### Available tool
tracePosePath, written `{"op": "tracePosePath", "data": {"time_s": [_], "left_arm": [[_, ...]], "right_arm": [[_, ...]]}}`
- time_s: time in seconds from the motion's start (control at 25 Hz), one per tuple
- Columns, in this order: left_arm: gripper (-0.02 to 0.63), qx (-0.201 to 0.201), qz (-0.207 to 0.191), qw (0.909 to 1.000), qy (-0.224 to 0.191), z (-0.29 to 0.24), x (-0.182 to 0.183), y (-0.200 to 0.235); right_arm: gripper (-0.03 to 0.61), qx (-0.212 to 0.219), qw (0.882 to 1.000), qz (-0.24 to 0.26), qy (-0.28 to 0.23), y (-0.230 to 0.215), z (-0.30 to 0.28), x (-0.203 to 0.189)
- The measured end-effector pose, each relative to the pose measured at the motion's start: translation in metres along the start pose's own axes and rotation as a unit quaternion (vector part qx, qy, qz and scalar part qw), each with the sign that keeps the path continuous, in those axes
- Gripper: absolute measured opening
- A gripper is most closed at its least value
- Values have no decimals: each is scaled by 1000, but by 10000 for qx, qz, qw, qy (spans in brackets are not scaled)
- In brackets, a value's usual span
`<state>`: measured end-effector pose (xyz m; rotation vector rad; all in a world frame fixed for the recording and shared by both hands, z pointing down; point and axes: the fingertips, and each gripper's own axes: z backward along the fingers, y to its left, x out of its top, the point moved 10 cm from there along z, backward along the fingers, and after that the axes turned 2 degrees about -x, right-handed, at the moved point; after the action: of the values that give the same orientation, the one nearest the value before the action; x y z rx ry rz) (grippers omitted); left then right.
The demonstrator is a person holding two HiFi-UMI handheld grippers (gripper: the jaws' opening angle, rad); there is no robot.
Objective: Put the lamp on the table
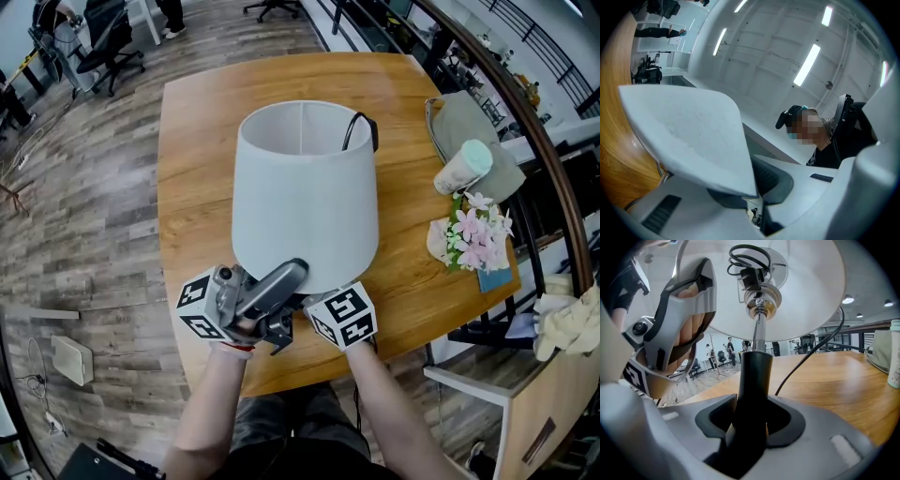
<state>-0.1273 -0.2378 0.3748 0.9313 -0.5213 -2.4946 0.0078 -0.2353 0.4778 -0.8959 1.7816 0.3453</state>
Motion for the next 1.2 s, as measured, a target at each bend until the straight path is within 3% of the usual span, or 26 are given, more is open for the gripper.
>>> {"op": "tracePosePath", "data": {"time_s": [0.28,0.8,1.2], "left_arm": [[2,-1,-1,10000,39,-1,-6,-5],[-2,10,-104,9996,263,1,-23,-22],[-2,59,-167,9998,106,11,-33,-34]], "right_arm": [[186,-190,9995,237,-3,6,2,-1],[212,-409,9989,186,-142,14,18,-4],[212,-485,9984,208,-220,21,33,-10]]}}
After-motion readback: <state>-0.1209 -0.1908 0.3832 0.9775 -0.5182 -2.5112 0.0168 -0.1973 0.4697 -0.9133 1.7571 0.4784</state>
